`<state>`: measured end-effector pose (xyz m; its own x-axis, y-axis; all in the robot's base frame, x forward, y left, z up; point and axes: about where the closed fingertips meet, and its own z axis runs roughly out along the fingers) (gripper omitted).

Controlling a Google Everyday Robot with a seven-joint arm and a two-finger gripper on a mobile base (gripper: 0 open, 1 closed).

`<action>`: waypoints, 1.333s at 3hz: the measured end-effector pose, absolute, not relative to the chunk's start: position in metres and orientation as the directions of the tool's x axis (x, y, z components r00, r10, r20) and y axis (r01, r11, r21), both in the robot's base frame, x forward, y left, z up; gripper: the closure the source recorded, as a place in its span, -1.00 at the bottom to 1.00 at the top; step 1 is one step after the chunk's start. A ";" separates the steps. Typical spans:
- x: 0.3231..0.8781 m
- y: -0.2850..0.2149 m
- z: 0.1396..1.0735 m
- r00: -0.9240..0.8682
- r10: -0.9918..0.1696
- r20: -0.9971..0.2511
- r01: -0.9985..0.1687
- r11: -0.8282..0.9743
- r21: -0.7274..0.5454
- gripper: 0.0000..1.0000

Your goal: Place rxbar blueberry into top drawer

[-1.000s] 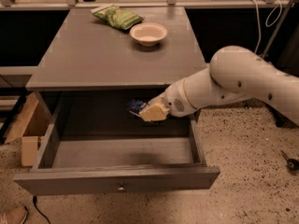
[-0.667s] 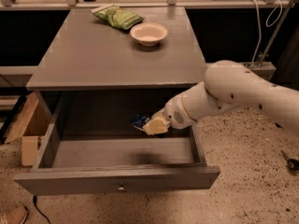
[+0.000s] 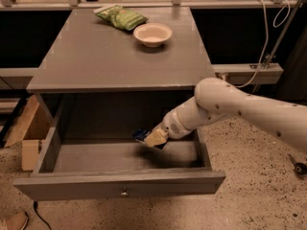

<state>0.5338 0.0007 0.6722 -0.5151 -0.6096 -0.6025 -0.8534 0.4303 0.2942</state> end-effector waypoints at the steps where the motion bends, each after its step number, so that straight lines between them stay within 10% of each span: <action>1: 0.541 0.014 0.652 -0.507 -0.614 -0.605 -0.860 0.401 0.315 -0.41; 2: 0.548 0.045 0.644 -0.462 -0.607 -0.647 -0.887 0.332 0.322 -0.99; 4: 0.544 0.038 0.674 -0.417 -0.596 -0.687 -0.904 0.350 0.245 -1.00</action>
Offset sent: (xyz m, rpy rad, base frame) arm 0.0197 0.0668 -0.0369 0.1252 -0.0072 0.1242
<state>0.5443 0.0378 0.6744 -0.4166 -0.5957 -0.6867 -0.9042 0.3501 0.2448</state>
